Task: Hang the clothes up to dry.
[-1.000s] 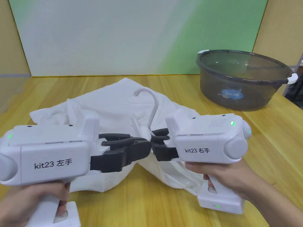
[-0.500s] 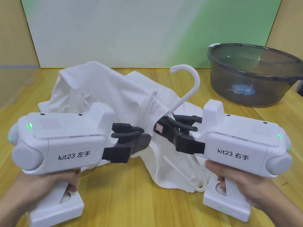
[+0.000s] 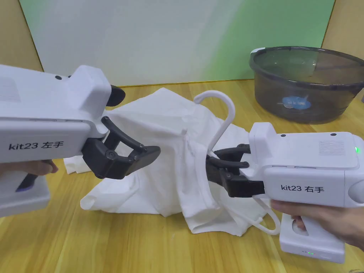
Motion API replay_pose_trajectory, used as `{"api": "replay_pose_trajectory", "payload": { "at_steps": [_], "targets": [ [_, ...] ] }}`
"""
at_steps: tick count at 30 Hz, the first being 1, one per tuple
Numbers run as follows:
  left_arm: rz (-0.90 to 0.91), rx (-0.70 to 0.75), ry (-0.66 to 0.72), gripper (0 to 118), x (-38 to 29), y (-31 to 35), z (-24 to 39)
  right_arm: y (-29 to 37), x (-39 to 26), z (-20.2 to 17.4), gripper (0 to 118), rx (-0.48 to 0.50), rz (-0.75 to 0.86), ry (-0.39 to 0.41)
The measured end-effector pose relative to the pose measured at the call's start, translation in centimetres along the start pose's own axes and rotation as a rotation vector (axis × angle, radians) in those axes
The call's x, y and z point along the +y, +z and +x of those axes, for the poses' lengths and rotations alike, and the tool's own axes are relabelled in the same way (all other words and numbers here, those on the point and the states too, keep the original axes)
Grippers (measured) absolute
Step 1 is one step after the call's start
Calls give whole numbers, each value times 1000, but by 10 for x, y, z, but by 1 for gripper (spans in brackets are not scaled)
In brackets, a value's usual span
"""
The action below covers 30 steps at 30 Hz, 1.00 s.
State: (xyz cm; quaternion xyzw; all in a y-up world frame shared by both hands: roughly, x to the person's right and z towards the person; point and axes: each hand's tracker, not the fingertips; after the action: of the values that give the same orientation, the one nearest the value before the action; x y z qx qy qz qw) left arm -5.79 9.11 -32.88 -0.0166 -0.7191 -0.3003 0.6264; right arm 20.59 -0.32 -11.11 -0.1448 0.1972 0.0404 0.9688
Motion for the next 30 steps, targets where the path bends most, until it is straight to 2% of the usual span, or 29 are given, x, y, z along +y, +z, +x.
{"api": "replay_pose_trajectory", "payload": {
  "at_steps": [3, 6, 8, 9, 13, 15, 17, 18, 19, 20, 21, 22, 23, 24, 25, 26, 27, 28, 29, 30],
  "targets": [
    [-77, -139, -88, 117, 11, -18, -4, -2, 1, 1, 5, 50, -38, 76],
    [-213, -253, -159, 116, 10, -45, -3, -6, 1, 4, 5, 98, -75, 119],
    [-280, -308, -190, 111, 5, -61, 1, -8, 2, 6, 5, 130, -89, 115],
    [-291, -354, -195, 103, 3, -66, 1, -9, 2, 8, 5, 157, -99, 111],
    [-288, -458, -162, 46, -6, -80, 1, -13, 10, 11, 5, 196, -147, 179],
    [-268, -529, -102, 38, -11, -82, -1, -13, 14, 15, 5, 218, -152, 210],
    [-261, -551, -79, 17, -13, -85, -5, -13, 15, 20, 5, 251, -164, 208],
    [-265, -562, -65, 11, -15, -85, -7, -14, 16, 21, 5, 256, -169, 211],
    [-261, -522, -63, 9, -16, -86, -7, -15, 17, 21, 5, 285, -161, 221],
    [-257, -553, -29, 6, -17, -84, -6, -17, 16, 23, 5, 261, -173, 228],
    [-257, -575, -10, 3, -19, -84, -6, -19, 14, 25, 7, 296, -202, 213],
    [-239, -626, -4, 2, -21, -83, -3, -20, 14, 26, 22, 302, -209, 215],
    [-244, -631, 16, 2, -23, -84, -1, -22, 14, 28, 44, 305, -215, 198],
    [-235, -598, 28, 2, -28, -85, -7, -25, 14, 31, 68, 283, -236, 145],
    [-210, -548, 33, 2, -31, -84, -9, -25, 14, 34, 98, 254, -257, 91],
    [-197, -544, 62, 2, -33, -83, -11, -28, 14, 38, 109, 259, -277, 34],
    [-183, -561, 99, 2, -35, -82, -14, -29, 11, 40, 114, 236, -300, 28],
    [-176, -563, 125, 2, -39, -82, -15, -25, 8, 38, 117, 211, -228, 101],
    [-164, -542, 108, 2, -42, -80, -14, -18, 8, 36, 118, 219, -190, 116],
    [-155, -527, 130, 2, -44, -78, -14, -12, 13, 36, 118, 135, -133, 144]
  ]
}}
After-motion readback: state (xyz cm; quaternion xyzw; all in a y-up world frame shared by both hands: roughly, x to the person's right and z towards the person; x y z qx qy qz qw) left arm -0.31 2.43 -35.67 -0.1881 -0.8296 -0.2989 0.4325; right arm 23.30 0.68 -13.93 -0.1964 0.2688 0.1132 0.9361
